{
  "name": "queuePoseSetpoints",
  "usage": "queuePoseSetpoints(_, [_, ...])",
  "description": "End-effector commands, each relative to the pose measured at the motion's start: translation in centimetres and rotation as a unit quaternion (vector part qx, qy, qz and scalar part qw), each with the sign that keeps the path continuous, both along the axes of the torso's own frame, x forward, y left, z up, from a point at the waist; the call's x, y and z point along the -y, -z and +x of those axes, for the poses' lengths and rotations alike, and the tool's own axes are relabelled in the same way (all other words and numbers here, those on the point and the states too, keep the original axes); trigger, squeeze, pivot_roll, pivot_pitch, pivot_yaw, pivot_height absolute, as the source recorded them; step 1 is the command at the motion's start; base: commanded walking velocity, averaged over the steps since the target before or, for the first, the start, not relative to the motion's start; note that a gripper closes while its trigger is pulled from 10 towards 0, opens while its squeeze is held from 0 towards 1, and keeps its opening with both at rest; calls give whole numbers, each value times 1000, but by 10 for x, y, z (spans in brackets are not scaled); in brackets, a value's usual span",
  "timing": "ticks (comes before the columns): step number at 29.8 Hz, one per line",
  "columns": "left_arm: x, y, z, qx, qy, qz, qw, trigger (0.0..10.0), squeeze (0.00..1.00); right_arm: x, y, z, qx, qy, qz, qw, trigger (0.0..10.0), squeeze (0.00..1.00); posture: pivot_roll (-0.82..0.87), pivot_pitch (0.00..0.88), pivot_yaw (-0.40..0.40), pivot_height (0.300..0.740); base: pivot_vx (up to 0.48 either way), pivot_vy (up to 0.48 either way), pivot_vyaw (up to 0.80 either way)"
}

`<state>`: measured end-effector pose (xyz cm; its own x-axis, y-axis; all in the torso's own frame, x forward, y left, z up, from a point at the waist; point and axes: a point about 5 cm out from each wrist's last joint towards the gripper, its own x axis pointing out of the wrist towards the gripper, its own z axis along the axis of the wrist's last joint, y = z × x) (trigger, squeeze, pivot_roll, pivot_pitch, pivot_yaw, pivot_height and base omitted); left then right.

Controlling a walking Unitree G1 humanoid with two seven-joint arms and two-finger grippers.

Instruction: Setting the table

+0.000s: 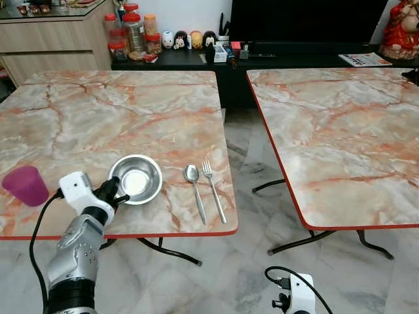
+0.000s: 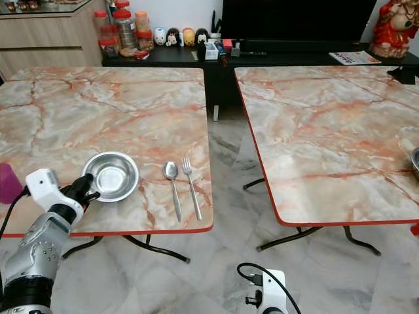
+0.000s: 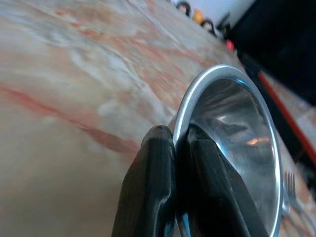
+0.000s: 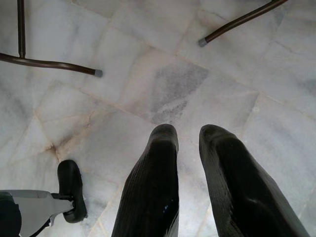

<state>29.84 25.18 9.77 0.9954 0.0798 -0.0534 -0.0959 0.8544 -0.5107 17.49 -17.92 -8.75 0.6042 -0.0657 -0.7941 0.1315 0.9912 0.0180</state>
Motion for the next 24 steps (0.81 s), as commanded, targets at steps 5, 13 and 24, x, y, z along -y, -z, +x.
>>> queuePoseSetpoints(5, [-28,13,-24,35,-55,-63,996,10000,0,1,-2,3,9,1,0,1000,10000,0,74,0,-35,740,0,0,0])
queuePoseSetpoints(13, [-68,29,-60,41,-146,-102,983,10000,0,2,-2,3,9,0,-1,1000,10000,0,85,0,-43,740,0,0,0])
queuePoseSetpoints(24, [-115,54,-120,38,-278,-119,952,10000,0,4,-2,2,10,0,-2,1000,10000,0,92,0,-49,740,0,0,0])
